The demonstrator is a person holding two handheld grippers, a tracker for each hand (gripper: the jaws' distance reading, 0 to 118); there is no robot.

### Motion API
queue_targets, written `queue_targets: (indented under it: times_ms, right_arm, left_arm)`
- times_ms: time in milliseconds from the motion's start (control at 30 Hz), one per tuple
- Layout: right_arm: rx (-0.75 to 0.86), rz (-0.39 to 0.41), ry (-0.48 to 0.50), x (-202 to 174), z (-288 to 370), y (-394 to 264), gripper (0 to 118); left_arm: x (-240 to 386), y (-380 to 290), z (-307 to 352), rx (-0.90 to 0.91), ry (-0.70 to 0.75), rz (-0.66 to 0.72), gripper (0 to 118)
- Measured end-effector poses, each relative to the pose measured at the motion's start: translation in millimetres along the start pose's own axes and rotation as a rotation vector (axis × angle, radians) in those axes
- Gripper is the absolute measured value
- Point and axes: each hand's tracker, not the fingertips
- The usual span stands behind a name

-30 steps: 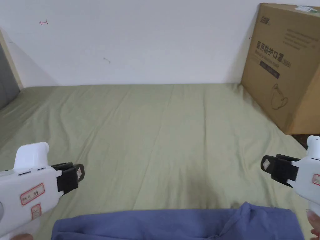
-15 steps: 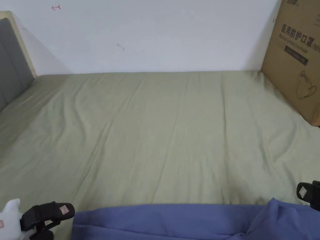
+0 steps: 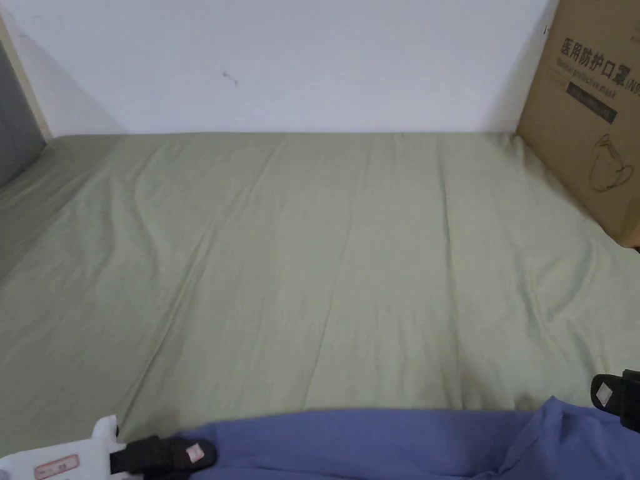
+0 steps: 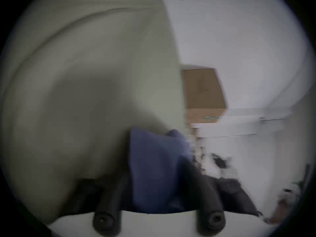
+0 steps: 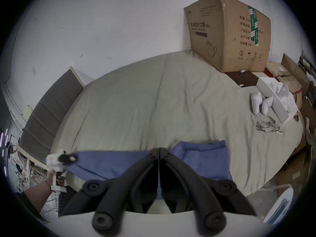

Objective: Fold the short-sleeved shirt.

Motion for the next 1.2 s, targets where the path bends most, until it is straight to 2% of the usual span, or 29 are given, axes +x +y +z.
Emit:
queue_targets:
  times_ms: [67, 133, 200, 267, 300, 400, 433, 533, 700, 800, 900, 967, 1000, 1033, 1100, 1200]
  right_arm:
    - [-0.007, -0.003, 0.009, -0.2, -0.7, -0.7, 0]
    - [-0.024, 0.000, 0.012, -2.8, -2.9, 0.3, 0]
    - [-0.034, 0.004, 0.020, -3.1, -3.8, 3.3, 0]
    - [-0.023, 0.018, 0.026, -5.8, -3.0, 5.4, 0]
    - [-0.016, 0.022, 0.026, -7.3, -2.7, 6.4, 0]
    - [-0.009, 0.023, 0.053, -8.6, -2.9, 8.0, 0]
    - [-0.012, 0.027, 0.058, -9.5, -3.1, 8.0, 0]
    - [-0.013, 0.048, 0.060, -10.5, -1.6, 6.4, 0]
    - [-0.002, 0.049, 0.072, -4.6, 6.7, 2.2, 0]
    - [-0.004, 0.043, 0.070, 1.8, 11.3, -2.0, 0]
    - [-0.006, 0.036, 0.060, 9.0, 18.1, -6.9, 0]
    - [-0.004, 0.027, 0.051, 14.4, 22.6, -9.3, 0]
    - [-0.003, 0.021, 0.046, 20.2, 23.4, -10.3, 0]
    - [-0.002, 0.014, 0.042, 23.8, 24.9, -11.1, 0]
    - [-0.001, 0.002, 0.035, 30.0, 26.3, -11.9, 0]
    - [0.001, -0.014, 0.023, 37.5, 23.8, -11.2, 0]
  left_arm:
    - [-7.8, 0.4, 15.7, 0.040, -0.088, 0.008, 11]
    - [10.9, 0.5, 23.7, 0.015, 0.064, -0.138, 11]
    - [57.0, -11.5, 13.3, 0.028, 0.152, -0.277, 11]
    - [82.6, -15.6, 26.6, 0.061, 0.241, -0.324, 11]
    - [95.9, -16.5, 25.2, 0.091, 0.315, -0.372, 11]
    - [148.4, -39.2, 29.7, 0.245, 0.728, -0.654, 11]
    - [155.9, -38.4, 27.9, 0.262, 0.817, -0.730, 11]
    - [177.1, -48.3, 6.7, 0.203, 0.778, -0.739, 11]
    - [191.7, -53.9, -57.2, -0.006, 0.418, -0.564, 12]
    - [191.9, -56.6, -122.2, -0.139, 0.366, -0.516, 12]
    - [190.4, -65.6, -177.6, -0.202, 0.330, -0.497, 44]
    - [193.6, -75.1, -193.5, -0.221, 0.313, -0.491, 88]
    - [191.9, -75.8, -199.6, -0.238, 0.291, -0.478, 106]
    - [192.4, -77.0, -201.3, -0.253, 0.261, -0.471, 116]
    - [202.9, -82.3, -191.6, -0.250, 0.221, -0.471, 115]
    - [214.9, -80.9, -168.7, -0.204, 0.237, -0.530, 114]
